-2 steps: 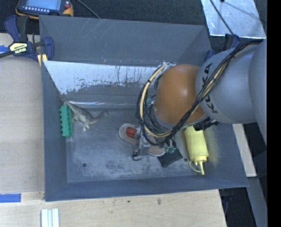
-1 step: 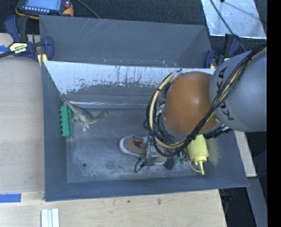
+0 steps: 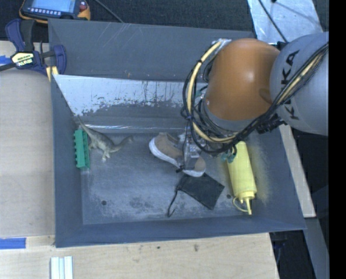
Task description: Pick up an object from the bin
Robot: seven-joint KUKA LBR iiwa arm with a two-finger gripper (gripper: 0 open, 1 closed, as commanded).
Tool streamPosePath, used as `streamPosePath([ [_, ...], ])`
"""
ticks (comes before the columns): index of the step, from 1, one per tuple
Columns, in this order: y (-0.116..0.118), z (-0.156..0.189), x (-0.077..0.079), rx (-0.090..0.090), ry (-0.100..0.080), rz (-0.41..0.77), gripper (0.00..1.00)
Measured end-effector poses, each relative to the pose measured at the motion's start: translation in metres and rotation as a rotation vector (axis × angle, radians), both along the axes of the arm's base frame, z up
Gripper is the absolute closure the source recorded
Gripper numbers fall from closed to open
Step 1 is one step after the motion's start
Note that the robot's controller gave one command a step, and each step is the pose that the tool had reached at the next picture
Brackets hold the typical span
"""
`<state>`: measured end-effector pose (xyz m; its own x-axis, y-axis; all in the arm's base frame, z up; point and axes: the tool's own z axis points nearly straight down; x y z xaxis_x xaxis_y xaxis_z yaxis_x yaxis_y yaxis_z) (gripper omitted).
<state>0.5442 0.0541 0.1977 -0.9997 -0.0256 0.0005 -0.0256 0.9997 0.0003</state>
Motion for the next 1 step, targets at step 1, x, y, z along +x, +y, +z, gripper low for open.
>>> streamPosePath([
  [1,-0.0003,0.0123,0.0137,0.0,-0.005,0.003,1.0],
])
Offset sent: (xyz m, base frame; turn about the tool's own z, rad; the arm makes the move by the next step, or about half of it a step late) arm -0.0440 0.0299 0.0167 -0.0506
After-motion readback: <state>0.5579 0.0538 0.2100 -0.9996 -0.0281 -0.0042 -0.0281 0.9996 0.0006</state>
